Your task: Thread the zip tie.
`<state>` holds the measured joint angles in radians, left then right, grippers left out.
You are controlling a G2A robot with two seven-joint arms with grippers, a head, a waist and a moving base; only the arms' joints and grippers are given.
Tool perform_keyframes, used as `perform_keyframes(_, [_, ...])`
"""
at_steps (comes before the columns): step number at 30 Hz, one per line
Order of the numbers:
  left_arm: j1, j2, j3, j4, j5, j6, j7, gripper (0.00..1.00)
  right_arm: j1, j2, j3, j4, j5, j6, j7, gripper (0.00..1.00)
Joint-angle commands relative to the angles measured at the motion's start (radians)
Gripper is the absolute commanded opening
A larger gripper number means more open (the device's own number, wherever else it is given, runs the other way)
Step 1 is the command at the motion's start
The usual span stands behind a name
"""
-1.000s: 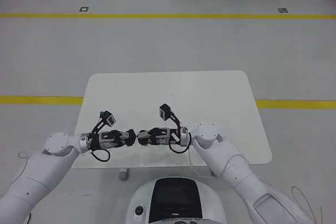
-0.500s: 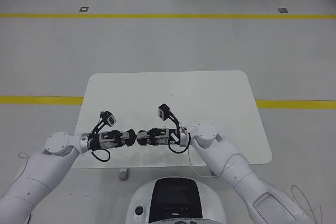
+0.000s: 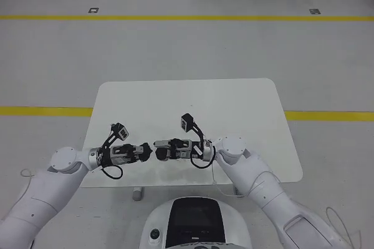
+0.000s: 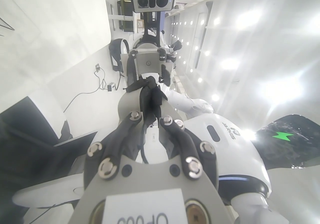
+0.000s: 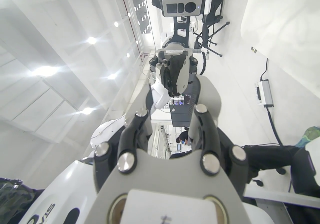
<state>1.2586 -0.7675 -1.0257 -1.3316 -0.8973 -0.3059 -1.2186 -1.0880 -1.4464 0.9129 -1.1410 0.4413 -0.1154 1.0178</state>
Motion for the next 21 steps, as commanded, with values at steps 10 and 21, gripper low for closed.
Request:
perform_keyframes(10, [0.001,-0.007,-0.005,-0.007,0.006,-0.007,-0.019,0.00,-0.043,0.016,0.035,-0.042,0.000,-0.001,-0.041,1.00])
perform_keyframes(21, [-0.003,-0.027,-0.037,0.002,0.099,-0.034,0.132,0.00,-0.043,0.016,0.035,-0.042,0.000,-0.001,-0.041,1.00])
